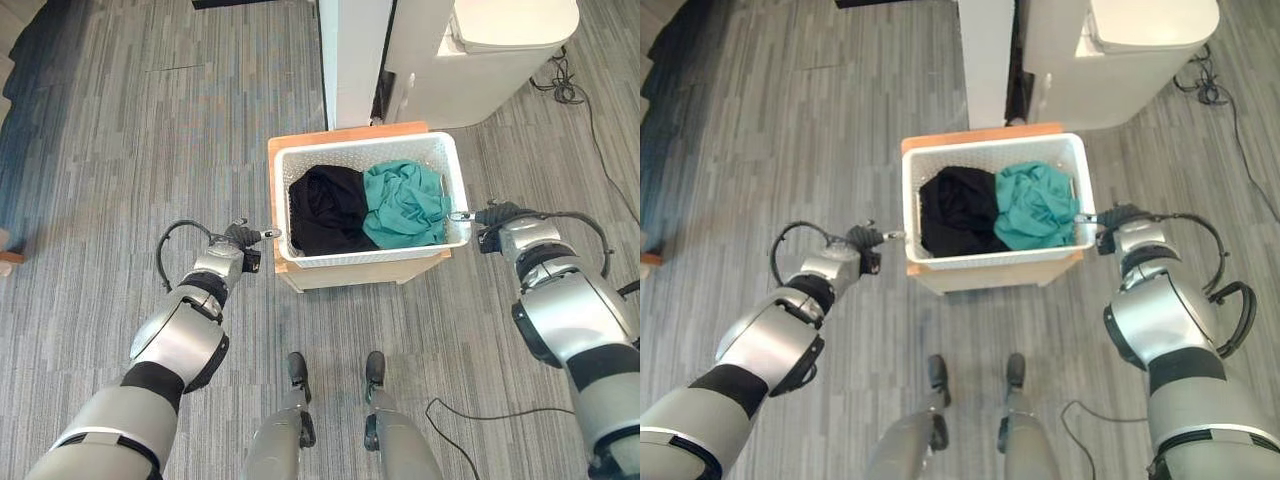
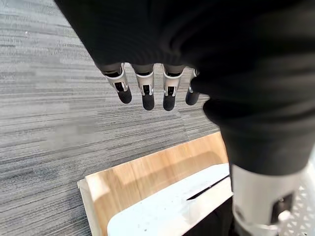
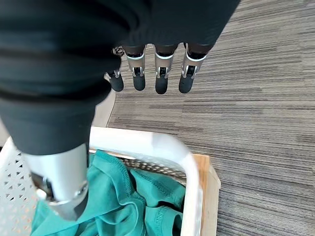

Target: Grab the laundry basket,head to the washer,open it,put in the laundry and shut it.

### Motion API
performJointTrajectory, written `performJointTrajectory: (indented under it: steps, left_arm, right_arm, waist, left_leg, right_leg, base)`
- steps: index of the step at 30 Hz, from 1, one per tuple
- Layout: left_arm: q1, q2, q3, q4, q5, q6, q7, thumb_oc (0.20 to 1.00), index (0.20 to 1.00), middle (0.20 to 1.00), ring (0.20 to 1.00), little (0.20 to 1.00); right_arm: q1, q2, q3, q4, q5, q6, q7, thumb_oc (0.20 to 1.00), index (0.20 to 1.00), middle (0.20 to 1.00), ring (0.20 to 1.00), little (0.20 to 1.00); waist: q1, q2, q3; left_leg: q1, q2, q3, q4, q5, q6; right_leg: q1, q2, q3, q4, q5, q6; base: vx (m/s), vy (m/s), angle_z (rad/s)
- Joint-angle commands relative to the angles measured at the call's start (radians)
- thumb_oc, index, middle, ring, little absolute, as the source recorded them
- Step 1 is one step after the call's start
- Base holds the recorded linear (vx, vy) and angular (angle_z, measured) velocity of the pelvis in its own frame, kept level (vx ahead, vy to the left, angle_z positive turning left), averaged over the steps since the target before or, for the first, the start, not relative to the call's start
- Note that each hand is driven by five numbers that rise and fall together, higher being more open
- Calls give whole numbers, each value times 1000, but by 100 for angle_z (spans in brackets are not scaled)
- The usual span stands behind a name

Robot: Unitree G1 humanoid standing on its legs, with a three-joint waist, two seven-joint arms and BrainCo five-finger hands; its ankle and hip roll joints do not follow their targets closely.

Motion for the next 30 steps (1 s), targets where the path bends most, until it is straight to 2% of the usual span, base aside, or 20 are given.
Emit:
performJointTrajectory:
  steps: [1, 20, 23, 30]
  left_arm:
    - [-133, -21, -12, 49, -63, -41, 29, 1000, 1000, 1000, 1000, 1000]
    - [-145, -63, -25, 44, -47, -62, 26, 1000, 1000, 1000, 1000, 1000]
    - [-163, -76, -40, 42, -17, -68, 31, 1000, 1000, 1000, 1000, 1000]
    - [-160, -88, -58, 46, 35, -70, 32, 1000, 1000, 1000, 1000, 1000]
  right_arm:
    - [-137, -35, 43, 46, 58, -29, -34, 1000, 1000, 1000, 1000, 1000]
    - [-176, -164, 34, 74, 115, -50, -39, 1000, 1000, 1000, 1000, 1000]
    - [-188, -163, 46, 72, 122, -52, -32, 1000, 1000, 1000, 1000, 1000]
    - [-183, -143, 67, 66, 116, -53, -13, 1000, 1000, 1000, 1000, 1000]
  waist:
    - [8, 14, 34]
    - [18, 58, 45]
    - [21, 66, 47]
    - [30, 61, 38]
  left_leg:
    - [-56, 28, -81, -3, 54, -64]
    - [-82, 20, -81, -3, 57, -63]
    - [-90, 17, -83, -3, 57, -62]
    - [-77, 14, -91, -3, 49, -60]
  right_leg:
    - [28, -64, -1, -3, 23, 80]
    - [-3, -70, 1, -3, 25, 83]
    - [-11, -72, 1, -3, 27, 85]
    - [8, -73, -6, -3, 20, 84]
  base:
    - [0, 0, 0]
    - [3, 0, 0]
    - [0, 0, 0]
    - [7, -5, 0]
